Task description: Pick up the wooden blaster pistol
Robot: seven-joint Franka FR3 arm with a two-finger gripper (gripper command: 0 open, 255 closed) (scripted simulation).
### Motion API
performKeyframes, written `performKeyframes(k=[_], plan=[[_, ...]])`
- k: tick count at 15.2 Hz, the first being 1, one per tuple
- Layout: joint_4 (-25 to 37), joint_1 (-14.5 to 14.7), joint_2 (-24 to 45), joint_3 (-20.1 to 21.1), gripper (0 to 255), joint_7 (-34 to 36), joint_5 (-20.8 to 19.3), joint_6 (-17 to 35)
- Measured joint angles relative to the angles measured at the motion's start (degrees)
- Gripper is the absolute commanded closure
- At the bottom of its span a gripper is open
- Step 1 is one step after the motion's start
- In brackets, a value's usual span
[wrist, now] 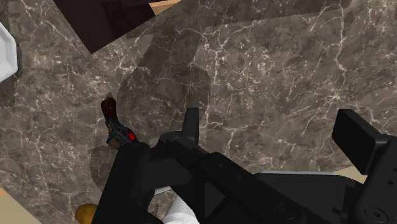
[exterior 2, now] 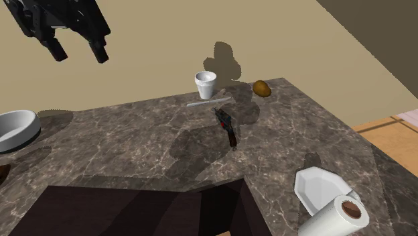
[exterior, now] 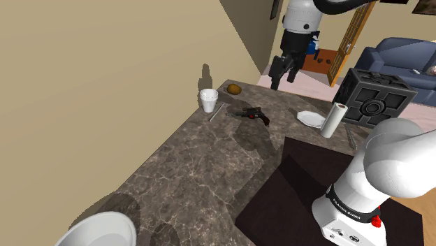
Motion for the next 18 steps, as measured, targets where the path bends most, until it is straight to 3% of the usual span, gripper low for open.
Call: performKeyframes(k=[6, 18], plan=[[0.3, -0.7, 6.5, -3.6, 0, -5.3, -2.3, 4.4], [10.5, -2.0, 32.3, -12.7, 0, -21.2, -4.8, 15.1]])
